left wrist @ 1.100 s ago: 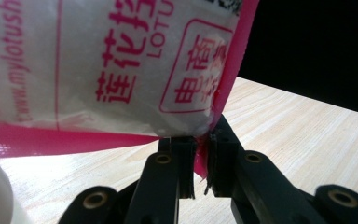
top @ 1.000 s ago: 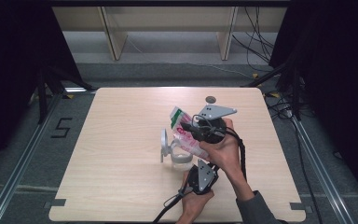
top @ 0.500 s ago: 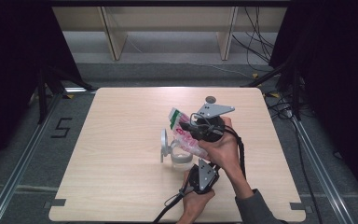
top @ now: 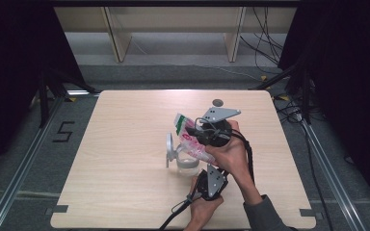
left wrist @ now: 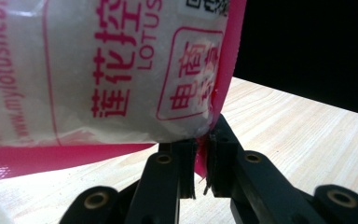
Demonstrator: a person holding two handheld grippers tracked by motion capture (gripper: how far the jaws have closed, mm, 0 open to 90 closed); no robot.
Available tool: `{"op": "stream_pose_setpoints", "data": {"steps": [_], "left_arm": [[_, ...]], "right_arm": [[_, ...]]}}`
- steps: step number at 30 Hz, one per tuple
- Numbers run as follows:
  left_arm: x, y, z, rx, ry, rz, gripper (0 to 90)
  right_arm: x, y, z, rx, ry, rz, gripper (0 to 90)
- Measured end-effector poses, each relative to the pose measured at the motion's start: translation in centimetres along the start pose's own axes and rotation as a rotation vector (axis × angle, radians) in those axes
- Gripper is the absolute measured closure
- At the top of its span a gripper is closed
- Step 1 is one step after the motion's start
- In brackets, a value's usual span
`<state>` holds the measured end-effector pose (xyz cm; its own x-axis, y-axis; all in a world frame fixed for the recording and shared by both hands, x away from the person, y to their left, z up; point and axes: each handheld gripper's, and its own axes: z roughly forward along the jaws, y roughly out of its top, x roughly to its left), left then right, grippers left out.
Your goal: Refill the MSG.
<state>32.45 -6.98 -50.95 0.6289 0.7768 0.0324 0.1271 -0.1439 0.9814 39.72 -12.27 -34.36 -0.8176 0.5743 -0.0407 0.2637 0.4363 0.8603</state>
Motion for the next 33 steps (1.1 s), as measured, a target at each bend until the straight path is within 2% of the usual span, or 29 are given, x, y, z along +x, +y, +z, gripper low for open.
{"op": "stream_pose_setpoints", "data": {"steps": [6, 10, 14, 16, 17, 20, 21, 22, 23, 24, 25, 27, 30, 31, 33], "left_arm": [[-0.11, 0.01, 0.01, -0.004, 0.003, 0.006, 82.9], [-0.04, 0.08, -0.04, -0.004, -0.003, 0.008, 82.9], [-0.02, 0.06, -0.04, -0.003, -0.001, 0.009, 82.9], [0.00, 0.07, -0.05, -0.003, 0.005, 0.006, 82.9], [-0.01, 0.07, -0.04, -0.002, 0.005, 0.007, 82.9], [-0.07, 0.07, -0.02, -0.004, 0.004, 0.005, 82.9], [-0.07, 0.07, -0.01, -0.004, 0.004, 0.006, 82.9], [-0.07, 0.07, -0.01, -0.003, 0.003, 0.006, 82.9], [-0.08, 0.07, -0.01, -0.003, 0.003, 0.005, 83.0], [-0.09, 0.08, -0.01, -0.003, 0.002, 0.005, 82.9], [-0.11, 0.09, 0.00, -0.002, -0.001, 0.007, 82.9], [-0.11, 0.08, -0.01, -0.002, 0.003, 0.008, 82.9], [-0.12, 0.06, 0.02, -0.003, 0.003, 0.008, 82.9], [-0.14, 0.05, 0.03, -0.003, 0.002, 0.008, 82.9], [-0.13, 0.03, 0.05, -0.002, 0.001, 0.005, 82.9]], "right_arm": [[0.21, 0.02, 0.08, 0.014, -0.002, -0.019, 89.6], [0.33, 0.09, 0.13, -0.005, -0.017, -0.036, 90.0], [0.21, 0.13, 0.02, 0.001, -0.016, -0.035, 90.0], [0.23, 0.09, 0.10, -0.002, -0.013, -0.008, 90.0], [0.15, 0.08, 0.13, -0.014, -0.022, -0.016, 90.0], [0.19, 0.13, 0.10, 0.009, -0.004, -0.020, 90.0], [0.13, 0.11, 0.16, -0.003, -0.015, -0.025, 89.7], [0.16, 0.07, 0.18, -0.008, -0.025, -0.012, 89.6], [0.25, 0.05, 0.14, 0.003, -0.015, 0.009, 89.7], [0.14, 0.07, 0.18, -0.005, -0.020, -0.022, 89.9], [0.10, 0.11, 0.14, 0.004, -0.011, -0.032, 90.0], [0.12, 0.12, 0.16, 0.007, -0.012, -0.031, 89.9], [0.22, 0.05, 0.19, 0.003, -0.016, 0.002, 88.6], [0.13, 0.07, 0.22, 0.008, -0.010, -0.017, 88.5], [0.13, 0.08, 0.22, 0.016, -0.005, -0.015, 87.5]]}}
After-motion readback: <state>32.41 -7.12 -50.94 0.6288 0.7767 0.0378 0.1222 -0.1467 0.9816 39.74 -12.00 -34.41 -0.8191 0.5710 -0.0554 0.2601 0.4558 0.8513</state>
